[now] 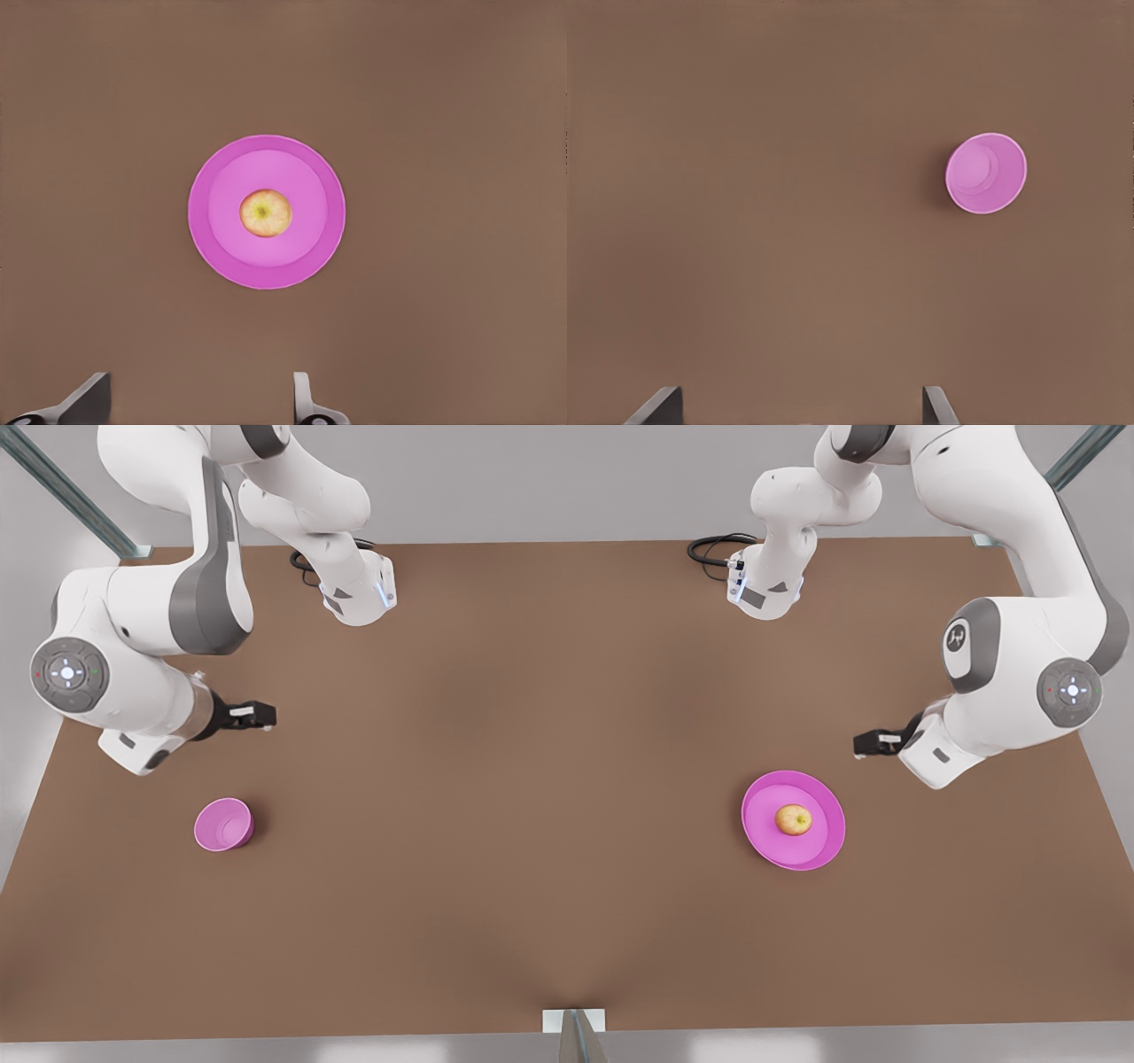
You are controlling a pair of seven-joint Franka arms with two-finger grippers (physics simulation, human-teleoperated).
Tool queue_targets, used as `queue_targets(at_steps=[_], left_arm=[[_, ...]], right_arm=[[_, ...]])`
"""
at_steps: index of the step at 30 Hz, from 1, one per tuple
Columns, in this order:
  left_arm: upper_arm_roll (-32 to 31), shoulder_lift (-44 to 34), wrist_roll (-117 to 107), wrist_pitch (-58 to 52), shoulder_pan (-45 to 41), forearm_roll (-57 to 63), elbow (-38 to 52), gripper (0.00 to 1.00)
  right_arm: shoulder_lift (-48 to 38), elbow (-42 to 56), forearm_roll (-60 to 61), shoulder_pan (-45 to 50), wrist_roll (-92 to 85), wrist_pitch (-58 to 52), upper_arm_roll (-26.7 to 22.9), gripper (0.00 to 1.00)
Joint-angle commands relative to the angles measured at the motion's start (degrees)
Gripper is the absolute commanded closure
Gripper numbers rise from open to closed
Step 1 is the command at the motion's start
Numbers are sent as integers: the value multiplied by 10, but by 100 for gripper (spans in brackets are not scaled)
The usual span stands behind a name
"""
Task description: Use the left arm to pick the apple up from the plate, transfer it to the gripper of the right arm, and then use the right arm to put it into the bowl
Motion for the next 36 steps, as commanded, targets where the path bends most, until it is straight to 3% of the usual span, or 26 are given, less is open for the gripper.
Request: queue_targets(at_steps=[1, 3, 6, 8, 15, 36], left_arm=[[0, -1, 22, 50, 0, 4, 0, 0], [1, 4, 20, 58, -4, 3, -8, 0], [2, 93, 21, 207, -30, -1, -57, 0], [2, 106, 20, 357, -29, -2, -137, 0], [2, 168, 20, 540, -28, -3, -238, 0], [2, 208, 17, 522, -27, -3, -255, 0]], right_arm=[[-1, 1, 0, 0, -11, 40, 0, 0], [-1, 0, 0, 1, -11, 39, 0, 0], [0, -1, 0, 0, -11, 40, 0, 0], [2, -1, 0, 1, -11, 40, 0, 0], [5, -6, 2, 0, -12, 40, 0, 0], [5, -20, 1, -1, -15, 42, 0, 0]])
